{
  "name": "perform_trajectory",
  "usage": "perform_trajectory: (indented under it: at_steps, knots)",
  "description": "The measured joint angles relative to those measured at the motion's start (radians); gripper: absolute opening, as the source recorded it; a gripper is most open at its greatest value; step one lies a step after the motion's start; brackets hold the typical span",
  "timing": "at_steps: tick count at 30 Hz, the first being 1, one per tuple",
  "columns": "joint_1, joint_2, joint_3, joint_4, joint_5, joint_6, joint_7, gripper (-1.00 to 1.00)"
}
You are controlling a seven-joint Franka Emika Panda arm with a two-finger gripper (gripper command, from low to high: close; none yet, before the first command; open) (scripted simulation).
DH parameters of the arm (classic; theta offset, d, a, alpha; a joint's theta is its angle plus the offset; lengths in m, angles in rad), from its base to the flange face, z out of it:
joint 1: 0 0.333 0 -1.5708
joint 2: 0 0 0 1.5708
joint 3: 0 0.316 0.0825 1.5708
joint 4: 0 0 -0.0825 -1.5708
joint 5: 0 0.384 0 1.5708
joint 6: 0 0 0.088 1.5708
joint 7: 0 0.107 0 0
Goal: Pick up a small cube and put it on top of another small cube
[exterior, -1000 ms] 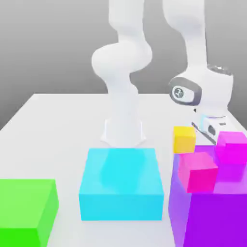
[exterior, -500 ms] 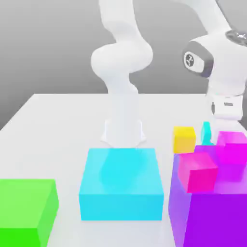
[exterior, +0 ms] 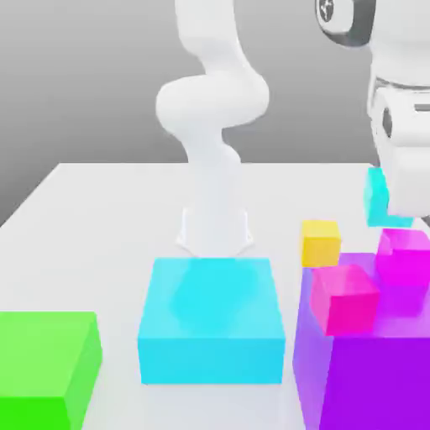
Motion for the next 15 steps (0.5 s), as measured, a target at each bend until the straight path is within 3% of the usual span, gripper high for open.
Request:
perform_trajectory:
  at_steps: [7, 10, 11, 15]
  knots:
    - [-0.066, 0.075, -0.064, 0.159, -0.114, 0.009, -0.270, -1.00]
    - [-0.071, 0.111, -0.069, 0.124, -0.107, 0.082, -0.306, -1.00]
    - [-0.072, 0.126, -0.070, 0.100, -0.102, 0.120, -0.311, 1.00]
    - [-0.072, 0.126, -0.070, 0.100, -0.102, 0.120, -0.311, 1.00]
